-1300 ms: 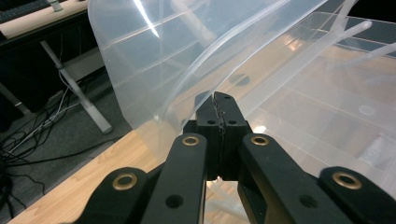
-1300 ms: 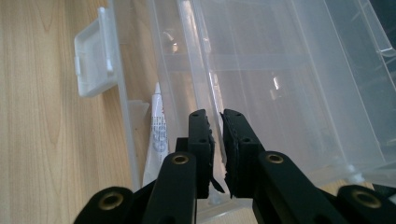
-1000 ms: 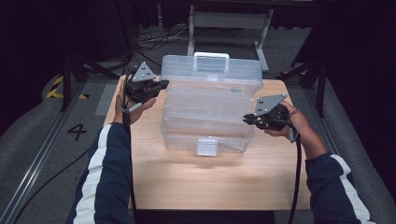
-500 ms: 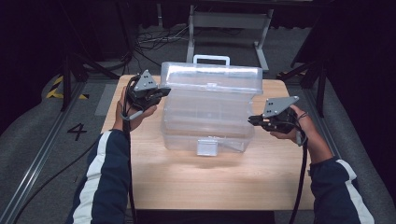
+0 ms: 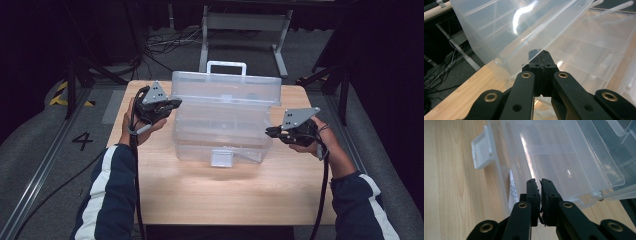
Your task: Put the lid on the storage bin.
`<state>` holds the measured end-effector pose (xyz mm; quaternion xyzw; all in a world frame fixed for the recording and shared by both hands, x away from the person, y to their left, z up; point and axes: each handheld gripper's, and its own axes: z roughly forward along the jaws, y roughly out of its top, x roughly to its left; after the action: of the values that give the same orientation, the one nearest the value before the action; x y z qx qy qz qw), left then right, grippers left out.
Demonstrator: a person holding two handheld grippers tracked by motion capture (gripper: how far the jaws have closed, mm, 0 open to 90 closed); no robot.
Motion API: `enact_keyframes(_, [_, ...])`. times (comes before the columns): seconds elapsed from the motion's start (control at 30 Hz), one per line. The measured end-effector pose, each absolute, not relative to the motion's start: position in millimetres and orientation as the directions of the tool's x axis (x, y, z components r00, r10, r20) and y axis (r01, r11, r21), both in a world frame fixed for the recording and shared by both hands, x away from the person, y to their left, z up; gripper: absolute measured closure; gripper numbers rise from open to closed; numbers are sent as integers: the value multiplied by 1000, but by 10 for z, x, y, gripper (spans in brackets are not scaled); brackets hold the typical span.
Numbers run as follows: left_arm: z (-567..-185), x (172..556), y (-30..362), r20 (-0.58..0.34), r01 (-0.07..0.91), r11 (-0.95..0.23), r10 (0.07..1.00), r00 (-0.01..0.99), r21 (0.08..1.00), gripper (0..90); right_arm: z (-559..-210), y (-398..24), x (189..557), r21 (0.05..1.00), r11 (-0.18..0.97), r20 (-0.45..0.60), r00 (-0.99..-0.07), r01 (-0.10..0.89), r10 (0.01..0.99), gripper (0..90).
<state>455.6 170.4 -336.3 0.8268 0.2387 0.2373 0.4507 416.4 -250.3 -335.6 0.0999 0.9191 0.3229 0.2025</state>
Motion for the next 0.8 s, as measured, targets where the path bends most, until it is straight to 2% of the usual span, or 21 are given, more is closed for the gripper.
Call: enact_keyframes(0.8, [-3518,4362,1767,177,171,-492,583,793,854,900,-3491,-2553,4102,668,741,-279,-900,69,335,850])
